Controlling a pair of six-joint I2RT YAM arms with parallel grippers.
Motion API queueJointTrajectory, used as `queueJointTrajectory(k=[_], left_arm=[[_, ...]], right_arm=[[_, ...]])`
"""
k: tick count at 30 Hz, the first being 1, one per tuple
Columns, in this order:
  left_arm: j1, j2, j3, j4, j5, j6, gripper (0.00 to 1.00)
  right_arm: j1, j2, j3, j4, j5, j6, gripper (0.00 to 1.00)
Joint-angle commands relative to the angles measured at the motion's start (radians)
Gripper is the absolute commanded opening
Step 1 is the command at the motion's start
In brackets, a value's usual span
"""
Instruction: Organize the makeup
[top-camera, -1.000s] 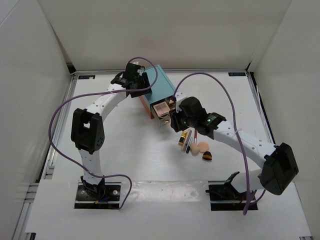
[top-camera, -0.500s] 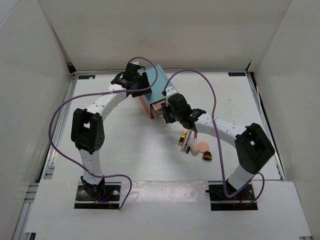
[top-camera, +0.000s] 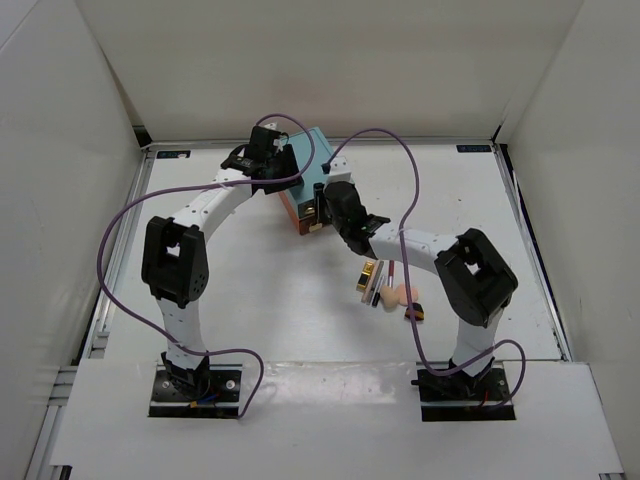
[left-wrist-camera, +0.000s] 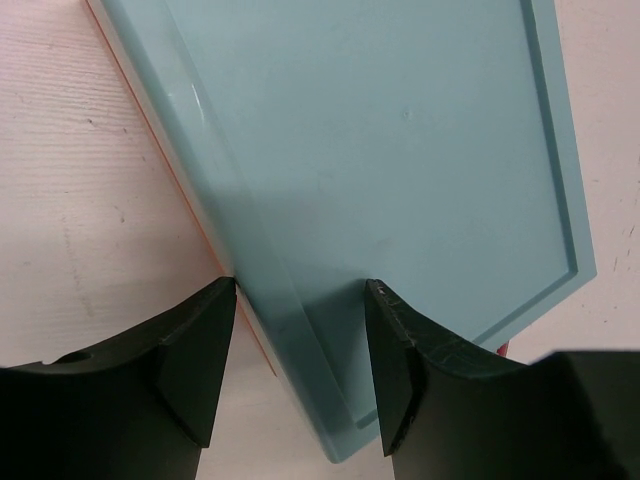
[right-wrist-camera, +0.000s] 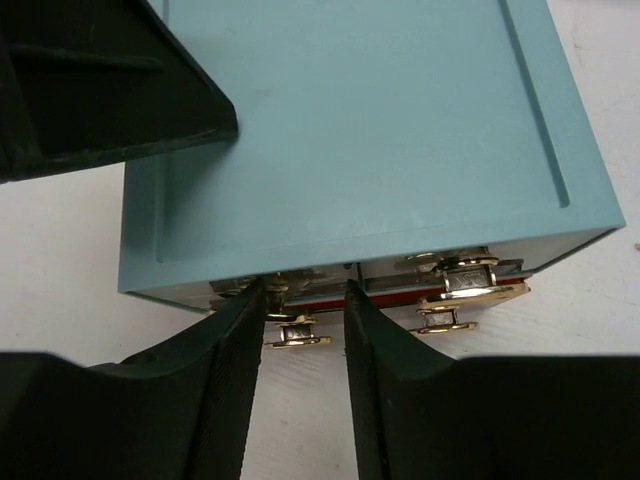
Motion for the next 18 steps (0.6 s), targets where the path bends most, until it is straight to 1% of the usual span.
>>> queueJointTrajectory(k=[1,4,6,9,10,12,14,18], left_arm=[[0.0,-0.013,-0.034,-0.059,0.02,0.021,0.64],[-0.001,-0.016,-0.031,-0.062,0.014,0.024,0.64],[0.0,-0.016,-0.028,-0.058,0.014,0.025,0.64],[0.003,-0.013,-0.02,-0.065,0.014,0.028,0.64],[0.0,-0.009,-0.019,-0.065,0.014,0.031,0.64],[0.003,-0.003,-0.003,-0.072,0.014,0.031,0.64],[0.002,0.006,0.012,-0.078,0.017,0.031,0.64],[0.003,0.003,0.012,-0.084,0.014,0.031,0.64]], right_arm=[[-0.001,-0.015,0.026,0.122,0.083,0.044,0.42],[-0.001,-0.07,-0.032,0.145,0.101,0.056,0.47],[-0.001,-0.138,-0.084,0.121,0.089,0.056,0.47],[-0.004,-0.202,-0.141,0.049,0.039,0.035,0.55],[-0.001,-0.218,-0.156,0.036,0.028,0.013,0.61],[-0.001,-0.227,-0.223,0.058,-0.017,-0.048,0.67],[-0.001,-0.221,-0.245,0.055,-0.052,-0.128,0.69],[-0.005,-0.19,-0.298,0.125,-0.132,-0.14,0.72]])
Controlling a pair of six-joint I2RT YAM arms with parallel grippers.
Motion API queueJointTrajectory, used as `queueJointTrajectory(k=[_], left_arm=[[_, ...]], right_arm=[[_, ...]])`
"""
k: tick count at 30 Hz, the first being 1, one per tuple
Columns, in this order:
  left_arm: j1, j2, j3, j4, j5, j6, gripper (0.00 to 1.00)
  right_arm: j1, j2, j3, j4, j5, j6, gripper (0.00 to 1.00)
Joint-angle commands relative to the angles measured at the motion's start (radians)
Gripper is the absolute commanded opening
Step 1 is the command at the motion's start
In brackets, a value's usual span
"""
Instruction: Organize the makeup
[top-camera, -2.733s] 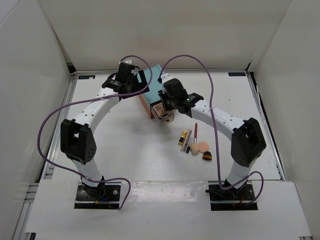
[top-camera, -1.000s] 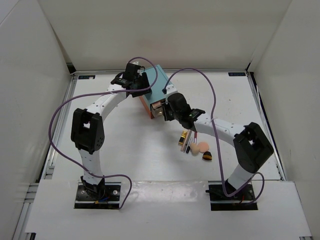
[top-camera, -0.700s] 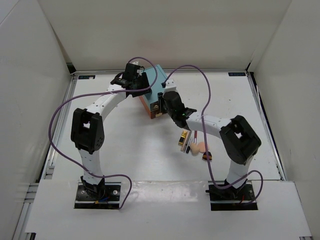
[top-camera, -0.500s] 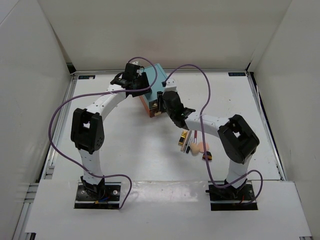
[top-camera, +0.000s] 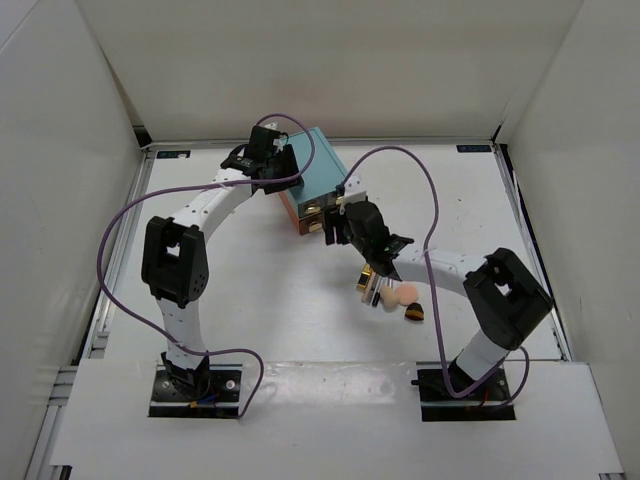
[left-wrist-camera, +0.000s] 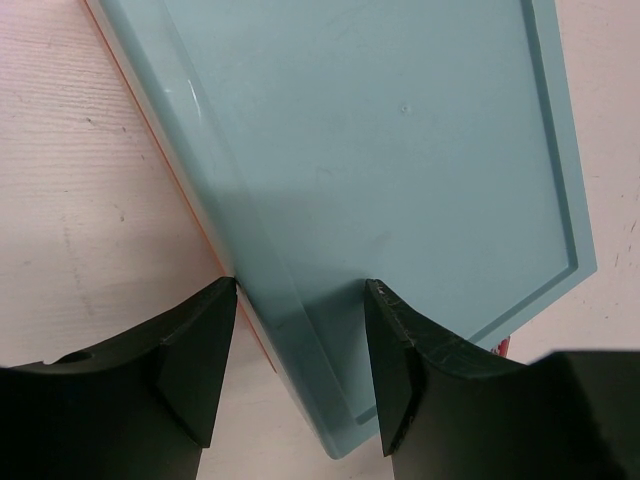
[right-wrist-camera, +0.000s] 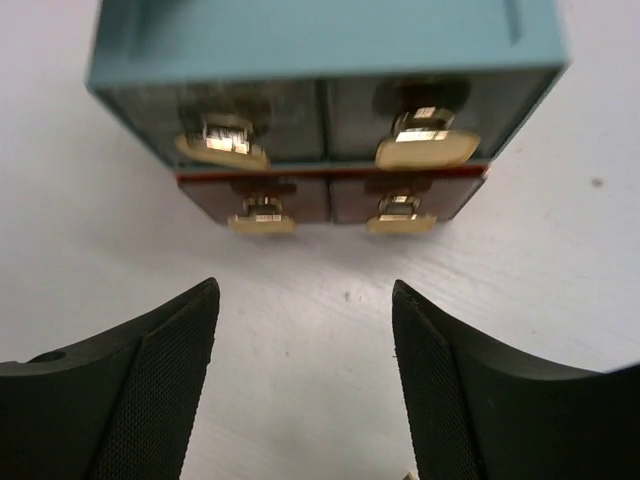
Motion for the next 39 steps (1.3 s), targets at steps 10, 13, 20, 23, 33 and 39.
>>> queueJointTrajectory(k=[10,13,20,23,33,39], left_arm=[[-0.001,-0.01,-0.006,-0.096,-0.009,0.019,0.64],[0.0,-0.009,-0.007,-0.103,-0.009,0.019,0.65],[0.0,-0.028,-0.045,-0.097,-0.009,0.01,0.64],[-0.001,-0.04,-0.062,-0.087,-0.006,0.007,0.64],[-0.001,-0.058,-0.075,-0.087,-0.007,0.002,0.64],[0.0,-0.059,-0.067,-0.087,-0.012,0.003,0.63]], right_arm=[[0.0,0.244,0.086,0.241,-0.162,-0.022,0.75],[0.0,0.299,0.132,0.256,-0.15,-0.004,0.76],[0.0,0.373,0.188,0.296,-0.073,0.033,0.78],[-0.003,0.409,0.221,0.296,-0.064,0.033,0.79],[0.0,0.403,0.195,0.378,-0.036,0.021,0.53],[0.0,0.394,0.19,0.367,-0.039,0.009,0.4]])
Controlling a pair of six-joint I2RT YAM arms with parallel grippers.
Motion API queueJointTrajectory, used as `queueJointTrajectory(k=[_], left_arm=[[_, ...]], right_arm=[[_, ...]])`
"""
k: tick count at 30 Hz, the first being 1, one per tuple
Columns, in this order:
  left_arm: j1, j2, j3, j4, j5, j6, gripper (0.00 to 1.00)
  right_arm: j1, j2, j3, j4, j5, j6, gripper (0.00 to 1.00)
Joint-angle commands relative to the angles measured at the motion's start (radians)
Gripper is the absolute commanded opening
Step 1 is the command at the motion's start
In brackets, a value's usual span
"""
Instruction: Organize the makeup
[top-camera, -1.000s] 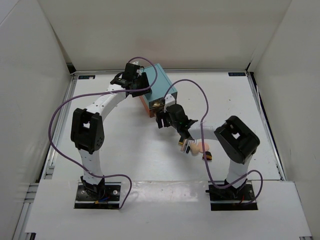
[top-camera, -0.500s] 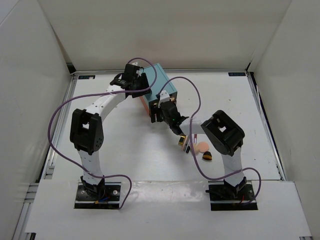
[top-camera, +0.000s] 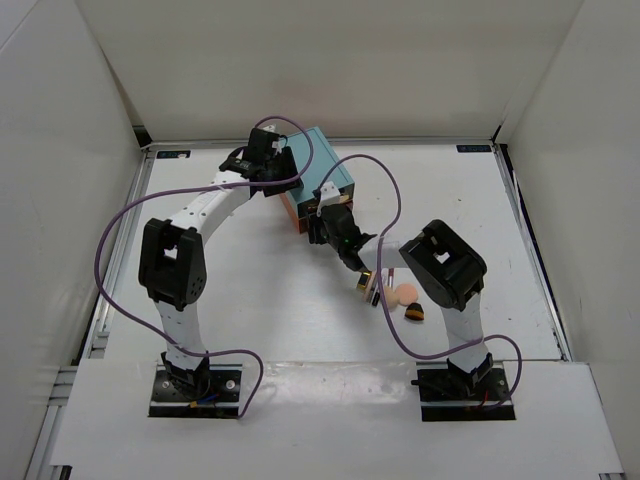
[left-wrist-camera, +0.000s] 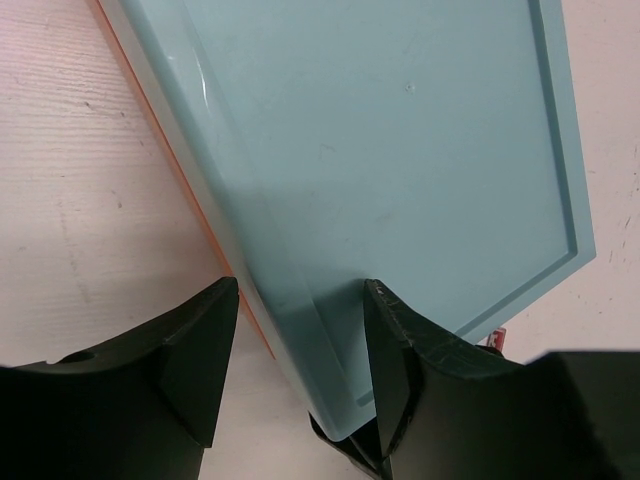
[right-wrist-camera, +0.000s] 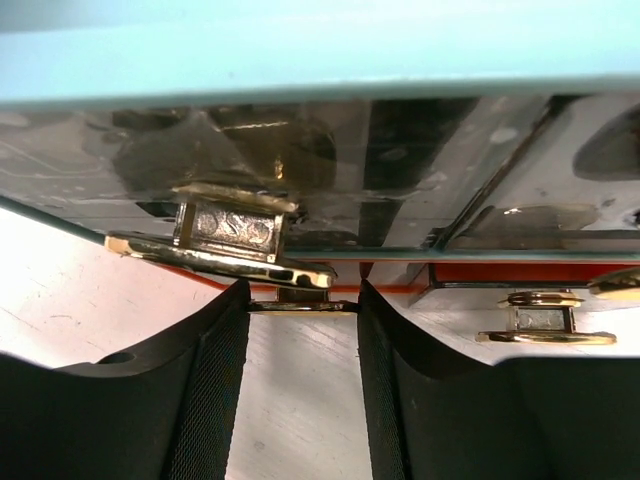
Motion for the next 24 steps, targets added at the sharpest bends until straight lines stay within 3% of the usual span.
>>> queueJointTrajectory(k=[1,5,12,20,24], left_arm=[[-0.001,-0.033,-0.025,-0.099,-0.044,0.02,0.63],[-0.001,-0.033,-0.018,-0.099,-0.048,0.02,0.63],[-0.001,-0.026,-0.015,-0.096,-0.047,0.015,0.63],[-0.004,-0.026,-0.018,-0.093,-0.048,0.014,0.63],[-0.01,-0.033,-0.012,-0.093,-0.056,0.015,0.64]], right_arm=[[-0.001,-0.036,0.013,0.135,0.011,-0.011,0.39],[0.006,-0.085,-0.068,0.116,-0.017,0.01,0.34],[0.066,-0.266,-0.301,0.052,-0.017,0.035,0.35],[0.1,-0.41,-0.395,-0.089,-0.008,0.102,0.44],[0.097,-0.41,-0.377,-0.151,-0.014,0.098,0.55]])
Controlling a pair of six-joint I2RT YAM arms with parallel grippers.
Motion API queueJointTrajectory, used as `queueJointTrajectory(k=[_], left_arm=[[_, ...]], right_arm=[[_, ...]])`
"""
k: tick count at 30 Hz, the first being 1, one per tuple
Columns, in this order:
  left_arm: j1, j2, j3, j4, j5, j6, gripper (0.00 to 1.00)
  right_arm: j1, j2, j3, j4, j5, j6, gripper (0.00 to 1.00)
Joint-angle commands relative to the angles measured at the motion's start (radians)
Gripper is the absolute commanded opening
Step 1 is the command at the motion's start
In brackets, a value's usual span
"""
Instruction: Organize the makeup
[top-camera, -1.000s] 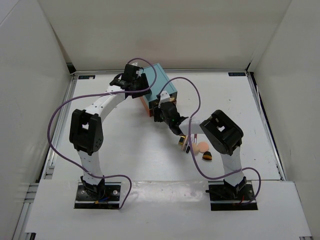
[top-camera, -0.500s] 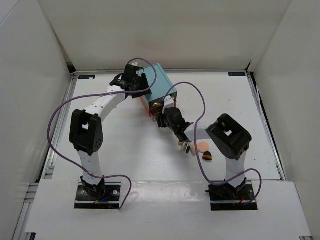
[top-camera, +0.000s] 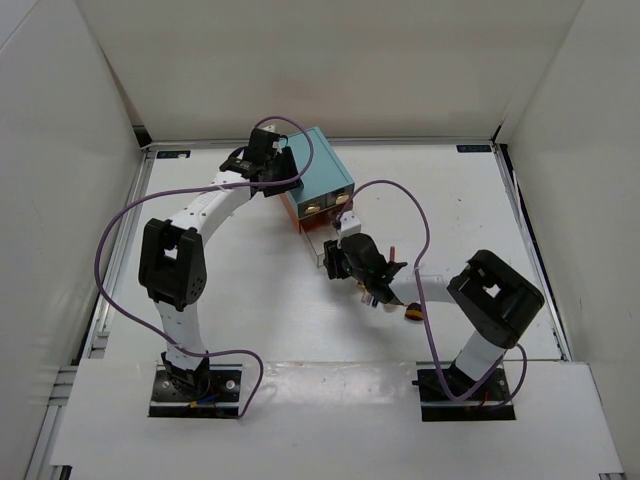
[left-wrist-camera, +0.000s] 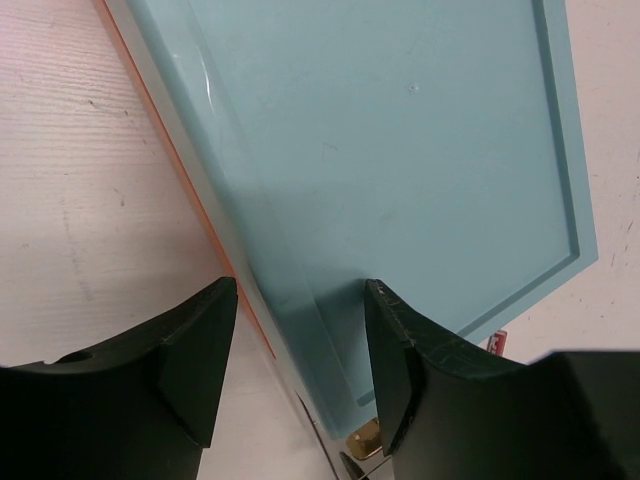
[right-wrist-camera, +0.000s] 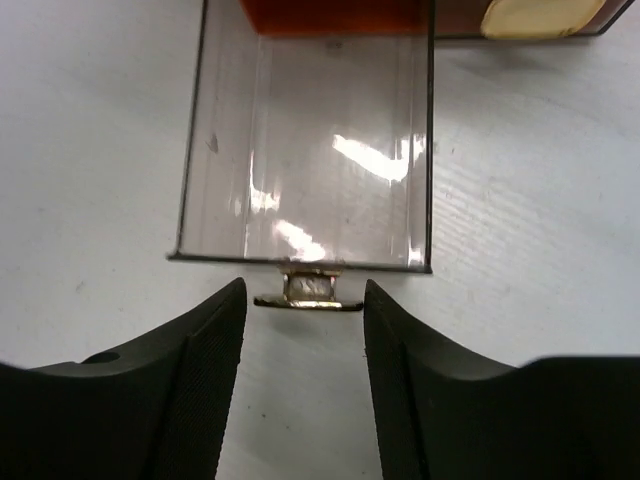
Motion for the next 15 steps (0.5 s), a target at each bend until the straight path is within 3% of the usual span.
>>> queueJointTrajectory(k=[1,5,7,10,15], left_arm=[[-0.01,-0.031,-0.012,-0.09,-0.045,0.023,0.64],[-0.007,-0.031,0.006,-0.105,-0.05,0.02,0.76],[-0.012,-0.041,0.021,-0.108,-0.054,0.034,0.86],[-0.016,-0.074,0.052,-0.121,-0.076,0.057,0.98],[-0.016,-0.191,0.074,-0.151,-0.137,0.09,0.98]], right_arm=[[0.011,-0.03,0.032,-0.048,-0.025,0.003,0.55],[0.02,-0.061,0.071,-0.14,-0.074,-0.016,0.65],[0.029,-0.101,0.087,-0.226,-0.066,-0.025,0.75],[0.026,-0.181,0.097,-0.32,-0.043,-0.01,0.79],[-0.002,-0.316,0.115,-0.619,0.061,0.043,0.8]])
